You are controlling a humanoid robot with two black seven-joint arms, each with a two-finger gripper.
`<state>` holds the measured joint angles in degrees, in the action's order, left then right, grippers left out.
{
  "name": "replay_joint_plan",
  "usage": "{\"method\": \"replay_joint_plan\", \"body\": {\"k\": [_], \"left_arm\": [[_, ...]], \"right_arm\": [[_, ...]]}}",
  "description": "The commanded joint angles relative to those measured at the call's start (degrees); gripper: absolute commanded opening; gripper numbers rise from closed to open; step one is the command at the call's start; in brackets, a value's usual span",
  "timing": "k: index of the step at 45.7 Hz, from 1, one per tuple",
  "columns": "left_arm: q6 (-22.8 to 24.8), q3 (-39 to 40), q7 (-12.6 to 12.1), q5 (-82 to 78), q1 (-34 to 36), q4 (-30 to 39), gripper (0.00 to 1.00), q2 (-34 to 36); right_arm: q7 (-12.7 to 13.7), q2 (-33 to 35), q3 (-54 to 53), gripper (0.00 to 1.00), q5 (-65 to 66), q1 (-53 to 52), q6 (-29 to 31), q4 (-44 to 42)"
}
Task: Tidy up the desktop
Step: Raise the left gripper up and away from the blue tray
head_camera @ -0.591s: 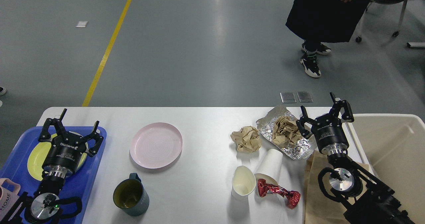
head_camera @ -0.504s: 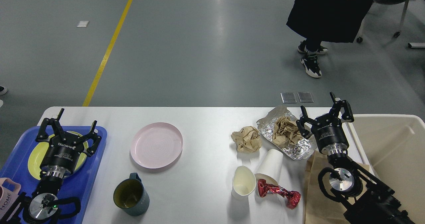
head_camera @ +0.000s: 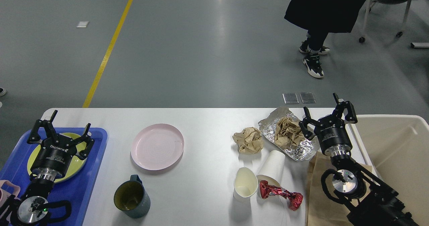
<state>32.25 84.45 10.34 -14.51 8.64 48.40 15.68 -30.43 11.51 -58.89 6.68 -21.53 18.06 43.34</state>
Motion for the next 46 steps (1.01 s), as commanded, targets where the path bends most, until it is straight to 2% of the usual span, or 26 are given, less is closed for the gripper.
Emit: {"method": "replay_joint_plan", "body": {"k": [1, 5, 10, 16, 22, 31, 34, 42, 46], "left_arm": [[-0.2, -2.4, 0.3, 0.9, 0.8, -0.2, 0.96, 5.4], [-0.1, -8.0, -0.1, 0.8, 4.5, -1.4, 0.96, 12.6], [0.8, -20.5, -0.2, 0.9, 11.6, -4.5, 0.96, 20.0], [0.7, -38.7, -0.5, 0.8, 21.1, -5.6, 0.96, 27.2], [1.2, -59.7, -0.4, 0.8, 33.3, -5.6, 0.96, 31.1], [1.2, -91.4, -0.5, 0.8, 54.9, -5.1, 0.96, 33.4], [1.2, -103.3, 0.3, 0.8, 62.2, -4.6, 0.96, 33.0], [1.2, -129.6, 0.1, 0.8, 76.5, -3.1, 0.96, 28.8], [1.2, -139.4, 0.3, 0.8, 83.8, -0.6, 0.96, 26.8]], "right_arm": [[0.0, 0.0, 0.0, 1.0, 0.0, 0.0, 0.0, 0.0], [0.0, 0.0, 0.0, 1.0, 0.0, 0.0, 0.0, 0.0], [0.0, 0.0, 0.0, 1.0, 0.0, 0.0, 0.0, 0.0], [0.0, 0.0, 0.0, 1.0, 0.0, 0.0, 0.0, 0.0], [0.0, 0.0, 0.0, 1.0, 0.0, 0.0, 0.0, 0.0], [0.0, 0.0, 0.0, 1.0, 0.0, 0.0, 0.0, 0.1], [0.0, 0.0, 0.0, 1.0, 0.0, 0.0, 0.0, 0.1], [0.0, 0.0, 0.0, 1.0, 0.0, 0.0, 0.0, 0.1], [0.0, 0.0, 0.0, 1.0, 0.0, 0.0, 0.0, 0.1]]}}
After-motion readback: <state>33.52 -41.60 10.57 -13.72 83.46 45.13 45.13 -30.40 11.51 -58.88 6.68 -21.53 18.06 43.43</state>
